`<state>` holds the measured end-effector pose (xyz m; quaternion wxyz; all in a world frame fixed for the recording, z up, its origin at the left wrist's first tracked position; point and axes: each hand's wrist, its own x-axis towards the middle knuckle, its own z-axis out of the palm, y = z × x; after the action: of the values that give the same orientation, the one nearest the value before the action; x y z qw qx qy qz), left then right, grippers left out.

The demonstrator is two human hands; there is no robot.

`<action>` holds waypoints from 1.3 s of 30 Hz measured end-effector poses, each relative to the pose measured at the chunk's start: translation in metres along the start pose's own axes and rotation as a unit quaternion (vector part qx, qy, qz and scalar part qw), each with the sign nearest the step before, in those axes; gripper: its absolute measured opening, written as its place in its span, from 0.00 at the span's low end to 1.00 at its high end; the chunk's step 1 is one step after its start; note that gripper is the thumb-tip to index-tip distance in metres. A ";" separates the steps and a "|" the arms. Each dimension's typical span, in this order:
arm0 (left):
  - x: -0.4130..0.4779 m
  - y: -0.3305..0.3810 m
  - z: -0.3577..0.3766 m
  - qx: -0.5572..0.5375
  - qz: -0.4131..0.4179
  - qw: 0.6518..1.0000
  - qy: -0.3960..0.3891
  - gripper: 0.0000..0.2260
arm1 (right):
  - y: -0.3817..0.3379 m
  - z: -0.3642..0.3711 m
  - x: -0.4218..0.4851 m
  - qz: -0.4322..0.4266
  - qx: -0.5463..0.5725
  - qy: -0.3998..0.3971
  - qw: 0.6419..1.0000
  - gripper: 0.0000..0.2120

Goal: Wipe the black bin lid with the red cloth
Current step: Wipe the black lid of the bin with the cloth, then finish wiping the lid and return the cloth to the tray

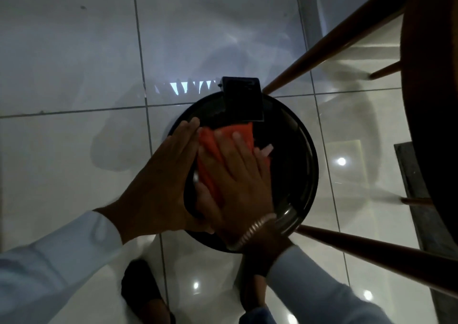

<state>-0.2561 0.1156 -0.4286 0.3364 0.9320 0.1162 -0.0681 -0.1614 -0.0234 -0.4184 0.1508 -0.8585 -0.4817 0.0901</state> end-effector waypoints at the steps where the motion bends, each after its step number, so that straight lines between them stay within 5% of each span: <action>1: 0.000 0.000 0.000 0.002 0.001 1.000 -0.002 0.65 | 0.013 -0.007 -0.018 -0.036 -0.010 -0.013 0.999 0.26; 3: -0.001 0.002 -0.002 -0.001 0.000 1.000 -0.010 0.66 | 0.044 -0.025 -0.029 -0.023 -0.038 0.000 0.999 0.26; 6: 0.000 -0.001 0.002 0.004 0.001 1.000 0.005 0.65 | 0.047 -0.026 0.013 0.144 0.004 0.051 0.988 0.27; 11: -0.004 0.005 -0.002 0.006 -0.001 1.000 0.011 0.65 | 0.016 -0.009 -0.017 -0.072 -0.002 -0.019 0.997 0.27; 15: -0.008 0.030 -0.019 0.017 -0.055 0.997 -0.042 0.65 | 0.043 -0.057 -0.037 -0.062 0.030 -0.060 0.996 0.22; 18: -0.010 0.073 -0.038 -0.077 -0.168 0.982 -0.025 0.53 | 0.028 -0.101 -0.022 -0.002 0.106 -0.074 0.992 0.20; 19: -0.009 0.094 -0.052 -0.202 -0.228 0.953 0.005 0.43 | 0.019 -0.117 -0.019 -0.002 0.140 -0.054 0.989 0.20; 21: -0.007 0.139 -0.080 -0.478 -0.273 0.833 0.055 0.22 | 0.002 -0.155 -0.014 -0.001 0.184 0.018 0.983 0.20; 23: -0.006 0.186 -0.108 -0.647 -0.245 0.721 0.040 0.18 | -0.015 -0.201 -0.013 0.023 0.232 0.107 0.966 0.22; 25: 0.000 0.232 -0.134 -0.689 -0.225 0.688 0.039 0.17 | -0.023 -0.251 -0.015 0.103 0.372 0.192 0.902 0.25; 27: 0.015 0.272 -0.151 -0.694 -0.209 0.686 0.061 0.15 | -0.013 -0.295 -0.022 0.178 0.464 0.290 0.818 0.28; 29: 0.039 0.310 -0.161 -0.701 -0.194 0.682 0.069 0.15 | 0.013 -0.333 -0.028 0.235 0.465 0.344 0.781 0.30; 33: 0.086 0.371 -0.166 -0.640 -0.208 0.731 0.111 0.13 | 0.075 -0.370 -0.036 0.347 0.561 0.245 0.711 0.36; 36: 0.114 0.387 -0.156 -0.533 -0.272 0.786 0.152 0.08 | 0.110 -0.368 -0.023 0.366 0.462 0.172 0.789 0.37; 39: 0.114 0.382 -0.143 -0.471 -0.279 0.823 0.148 0.15 | 0.133 -0.357 0.000 0.369 0.351 0.120 0.852 0.39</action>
<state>-0.0387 -0.0579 -0.1090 0.6800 0.5865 0.4379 0.0428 0.0519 -0.1498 -0.1294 0.4541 -0.8674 -0.0436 0.1988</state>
